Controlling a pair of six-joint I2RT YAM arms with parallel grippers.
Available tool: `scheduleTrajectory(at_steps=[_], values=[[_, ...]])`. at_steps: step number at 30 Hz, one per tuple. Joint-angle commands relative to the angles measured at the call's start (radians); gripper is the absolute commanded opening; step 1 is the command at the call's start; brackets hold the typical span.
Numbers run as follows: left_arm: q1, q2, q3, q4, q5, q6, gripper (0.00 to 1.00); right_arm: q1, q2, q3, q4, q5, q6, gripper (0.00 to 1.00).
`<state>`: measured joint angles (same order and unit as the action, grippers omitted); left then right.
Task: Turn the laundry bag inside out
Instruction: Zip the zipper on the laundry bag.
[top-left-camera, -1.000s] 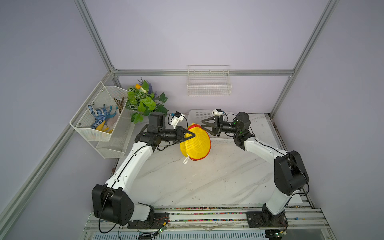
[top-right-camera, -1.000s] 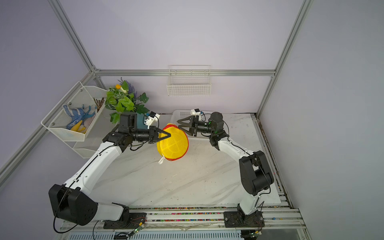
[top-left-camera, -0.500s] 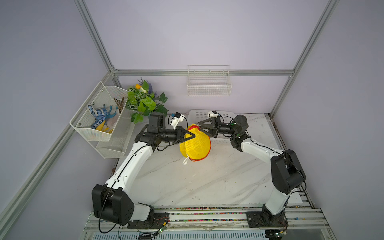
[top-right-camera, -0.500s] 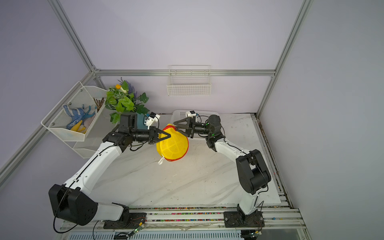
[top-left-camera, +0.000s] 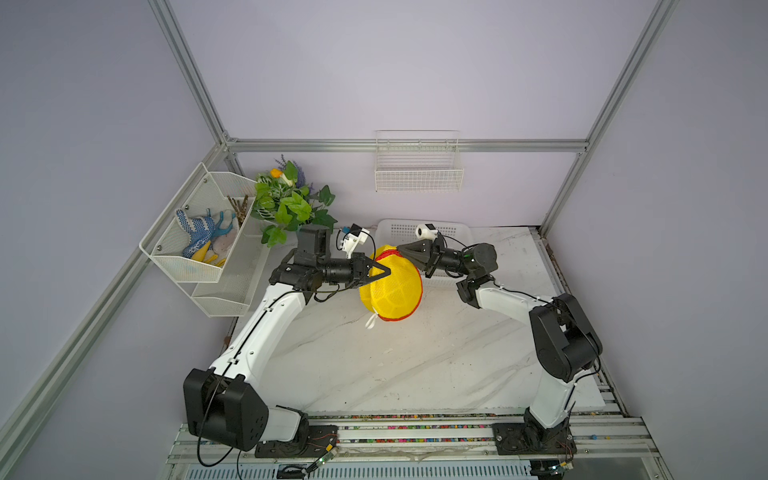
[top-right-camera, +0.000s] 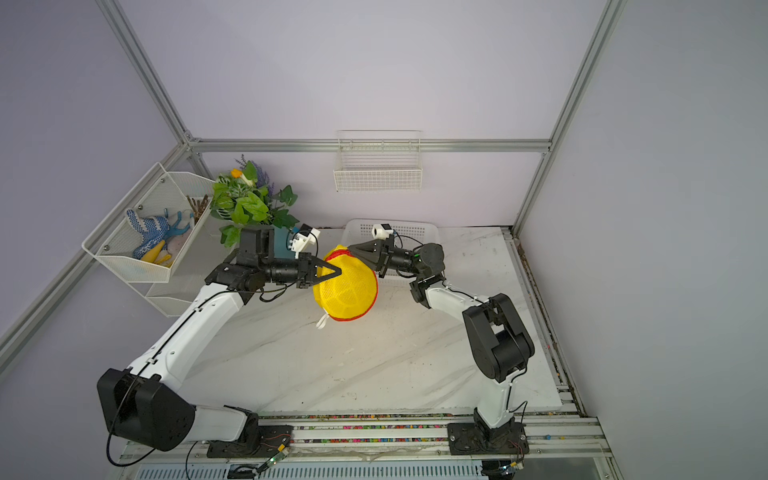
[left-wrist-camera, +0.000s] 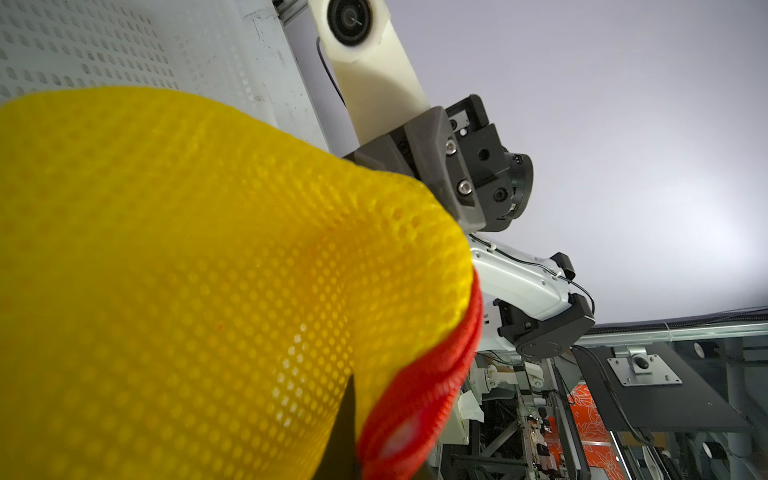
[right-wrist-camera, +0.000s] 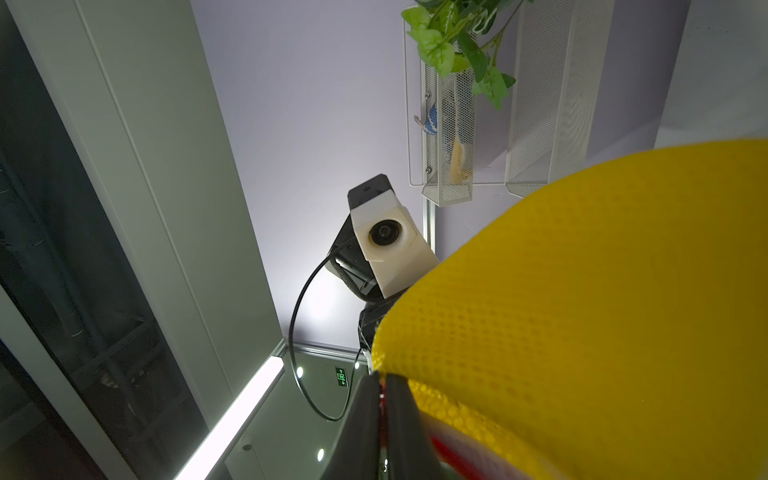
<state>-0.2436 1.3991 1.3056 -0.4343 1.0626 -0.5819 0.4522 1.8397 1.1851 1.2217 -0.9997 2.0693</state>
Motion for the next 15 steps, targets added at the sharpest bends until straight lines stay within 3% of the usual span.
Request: scheduleTrajectory(at_steps=[1, 7, 9, 13, 15], values=[[-0.003, 0.006, 0.096, 0.008, 0.011, 0.022, 0.00, 0.010, -0.008, -0.016, 0.071, 0.010, 0.112, 0.00], [-0.004, 0.005, 0.097, 0.007, 0.005, 0.025, 0.00, -0.012, -0.026, -0.036, 0.028, 0.006, 0.070, 0.00], [-0.004, 0.005, 0.096, 0.001, 0.003, 0.030, 0.00, -0.043, -0.065, -0.040, -0.137, -0.011, -0.058, 0.00], [-0.002, 0.000, 0.087, -0.010, 0.000, 0.037, 0.00, -0.145, -0.182, -0.023, -0.697, 0.000, -0.514, 0.00], [-0.001, -0.003, 0.081, -0.011, 0.000, 0.036, 0.00, -0.178, -0.201, -0.003, -0.809, 0.013, -0.604, 0.00]])
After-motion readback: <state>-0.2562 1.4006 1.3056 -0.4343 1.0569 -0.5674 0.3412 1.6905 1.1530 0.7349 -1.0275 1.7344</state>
